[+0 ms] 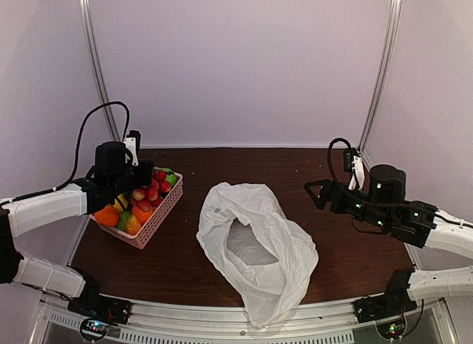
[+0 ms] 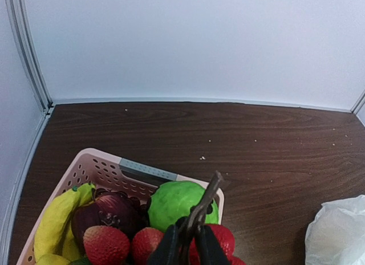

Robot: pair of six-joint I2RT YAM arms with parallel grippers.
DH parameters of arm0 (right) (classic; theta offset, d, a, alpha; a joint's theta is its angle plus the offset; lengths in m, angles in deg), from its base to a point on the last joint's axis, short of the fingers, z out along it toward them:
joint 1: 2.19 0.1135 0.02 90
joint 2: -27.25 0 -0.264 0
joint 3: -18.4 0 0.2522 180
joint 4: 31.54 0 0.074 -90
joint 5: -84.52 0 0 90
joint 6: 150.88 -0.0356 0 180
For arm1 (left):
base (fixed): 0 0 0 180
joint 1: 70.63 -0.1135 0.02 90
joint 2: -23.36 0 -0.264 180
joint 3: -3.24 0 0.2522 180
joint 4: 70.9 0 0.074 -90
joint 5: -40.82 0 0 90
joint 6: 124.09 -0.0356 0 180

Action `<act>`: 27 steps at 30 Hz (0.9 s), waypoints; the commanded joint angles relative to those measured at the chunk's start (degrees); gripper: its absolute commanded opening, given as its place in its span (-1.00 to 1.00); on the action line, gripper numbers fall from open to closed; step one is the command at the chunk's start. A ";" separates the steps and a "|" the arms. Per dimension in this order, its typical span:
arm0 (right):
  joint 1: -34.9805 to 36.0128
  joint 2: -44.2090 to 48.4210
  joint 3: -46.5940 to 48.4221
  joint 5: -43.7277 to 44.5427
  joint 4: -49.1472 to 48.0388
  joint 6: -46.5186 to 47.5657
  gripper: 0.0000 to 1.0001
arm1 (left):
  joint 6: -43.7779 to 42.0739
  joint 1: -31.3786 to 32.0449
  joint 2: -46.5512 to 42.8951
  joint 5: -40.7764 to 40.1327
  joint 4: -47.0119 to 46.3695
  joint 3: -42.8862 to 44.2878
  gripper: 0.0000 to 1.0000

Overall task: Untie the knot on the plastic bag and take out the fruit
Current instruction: Place the fake fruit in the bin, then adjust the takeout bag at the center of the board.

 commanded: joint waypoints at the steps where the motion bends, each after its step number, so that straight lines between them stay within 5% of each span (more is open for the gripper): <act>1: -0.30 -0.07 -0.48 1.25 0.72 0.39 0.96 | 0.23 -0.28 -0.96 -1.23 2.06 0.99 -0.57; 11: -0.30 -1.62 -0.01 0.46 -0.23 0.62 0.96 | 0.34 -0.28 -3.34 -0.87 6.32 2.73 -0.14; 20: -0.30 -1.49 -0.20 0.15 -0.26 1.10 0.98 | 0.19 -0.28 -7.47 1.59 11.20 4.30 0.58; 27: -0.30 -1.88 0.34 -1.28 -0.17 2.75 1.00 | -1.08 -0.28 -9.46 5.68 16.04 6.75 0.65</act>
